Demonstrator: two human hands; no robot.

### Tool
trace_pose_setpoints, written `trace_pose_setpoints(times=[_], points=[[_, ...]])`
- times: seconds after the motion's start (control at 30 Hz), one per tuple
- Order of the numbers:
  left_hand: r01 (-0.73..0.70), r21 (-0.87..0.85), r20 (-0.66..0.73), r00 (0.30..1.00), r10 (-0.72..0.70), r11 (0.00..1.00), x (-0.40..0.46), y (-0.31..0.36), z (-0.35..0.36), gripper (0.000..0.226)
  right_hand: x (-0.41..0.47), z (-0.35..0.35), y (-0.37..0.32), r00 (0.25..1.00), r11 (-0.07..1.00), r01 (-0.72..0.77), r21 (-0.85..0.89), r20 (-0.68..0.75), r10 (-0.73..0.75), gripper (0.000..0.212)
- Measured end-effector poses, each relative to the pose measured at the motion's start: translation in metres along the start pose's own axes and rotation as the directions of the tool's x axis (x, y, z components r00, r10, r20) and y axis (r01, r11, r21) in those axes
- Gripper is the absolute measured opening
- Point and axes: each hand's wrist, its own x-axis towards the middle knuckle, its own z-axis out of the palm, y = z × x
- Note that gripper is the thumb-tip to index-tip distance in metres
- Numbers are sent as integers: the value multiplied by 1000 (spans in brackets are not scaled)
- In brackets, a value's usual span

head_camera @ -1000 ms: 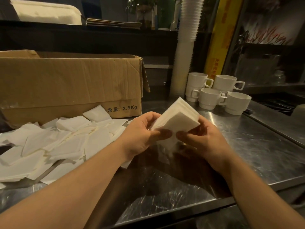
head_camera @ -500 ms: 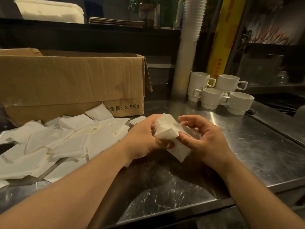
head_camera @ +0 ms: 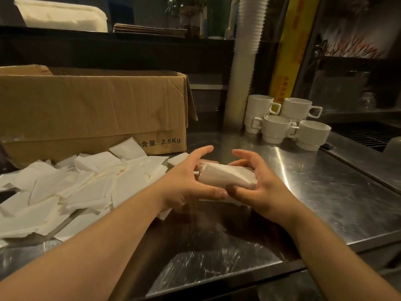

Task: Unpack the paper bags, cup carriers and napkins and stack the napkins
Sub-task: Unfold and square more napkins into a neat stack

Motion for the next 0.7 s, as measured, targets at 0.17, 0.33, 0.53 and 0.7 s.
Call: trace_pose_setpoints(times=[0.17, 0.33, 0.53, 0.7], points=[[-7, 122, -28, 1000, 11, 992, 3, -3, 3, 94, -1, -2, 0, 1000, 999, -12, -33, -19, 12, 96], [-5, 83, -73, 997, 11, 997, 6, -7, -5, 97, -1, 0, -2, 997, 997, -72, -31, -5, 72, 99], [31, 112, -65, 998, -24, 993, 10, -8, -2, 132, 0, -1, -2, 996, 993, -88, -73, 11, 89, 91], [51, 191, -96, 995, -33, 980, 5, -3, 1, 107, 3, 0, -1, 991, 980, -133, -147, 10, 136, 89]])
